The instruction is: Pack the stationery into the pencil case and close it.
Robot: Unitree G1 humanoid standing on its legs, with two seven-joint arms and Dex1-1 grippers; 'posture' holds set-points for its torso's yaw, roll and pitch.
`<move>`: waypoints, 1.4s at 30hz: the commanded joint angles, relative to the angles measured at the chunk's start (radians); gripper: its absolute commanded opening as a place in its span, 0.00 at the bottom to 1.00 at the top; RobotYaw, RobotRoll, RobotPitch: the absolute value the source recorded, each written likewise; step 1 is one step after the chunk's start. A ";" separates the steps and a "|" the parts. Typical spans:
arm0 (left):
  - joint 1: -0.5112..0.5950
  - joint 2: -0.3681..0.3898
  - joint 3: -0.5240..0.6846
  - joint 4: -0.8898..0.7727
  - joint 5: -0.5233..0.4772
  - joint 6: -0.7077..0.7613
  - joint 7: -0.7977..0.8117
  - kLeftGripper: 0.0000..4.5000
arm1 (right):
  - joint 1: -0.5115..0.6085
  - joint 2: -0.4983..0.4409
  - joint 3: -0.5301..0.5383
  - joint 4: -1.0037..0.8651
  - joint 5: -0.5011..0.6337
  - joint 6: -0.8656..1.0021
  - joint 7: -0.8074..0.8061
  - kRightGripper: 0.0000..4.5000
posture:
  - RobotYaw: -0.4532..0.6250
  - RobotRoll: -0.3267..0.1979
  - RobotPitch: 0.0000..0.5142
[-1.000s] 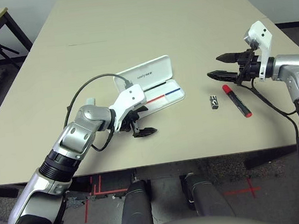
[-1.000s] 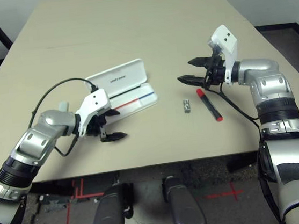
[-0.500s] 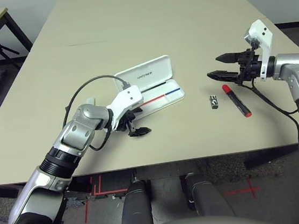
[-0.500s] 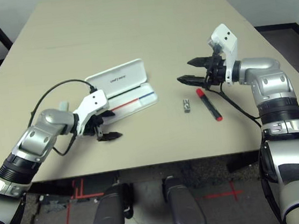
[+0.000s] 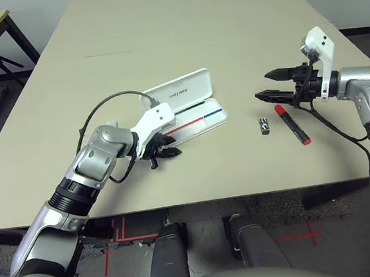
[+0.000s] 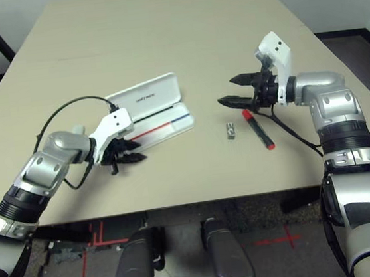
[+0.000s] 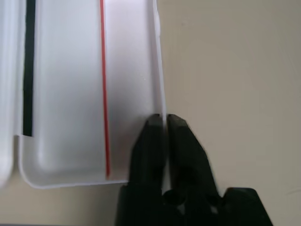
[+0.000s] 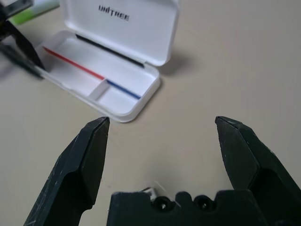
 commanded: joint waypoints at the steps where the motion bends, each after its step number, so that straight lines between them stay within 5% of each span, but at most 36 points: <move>1: -0.024 0.005 0.010 0.017 -0.007 -0.044 -0.044 0.01 | 0.025 -0.021 0.028 -0.057 0.019 0.054 0.042 1.00 | 0.47 0.62 0.25; 11: -0.037 0.100 0.011 -0.013 0.019 -0.347 -0.208 0.01 | 0.046 -0.038 0.063 -0.106 0.020 0.093 0.075 1.00 | 0.47 0.62 0.27; 27: 0.077 0.102 -0.019 -0.031 0.080 -0.416 -0.239 0.01 | 0.061 -0.059 0.084 -0.159 0.022 0.131 0.095 1.00 | 0.46 0.62 0.25; 42: 0.058 0.086 -0.024 0.046 0.106 -0.518 -0.285 0.01 | 0.102 -0.076 0.077 -0.199 0.031 0.157 0.084 1.00 | 0.43 0.62 0.28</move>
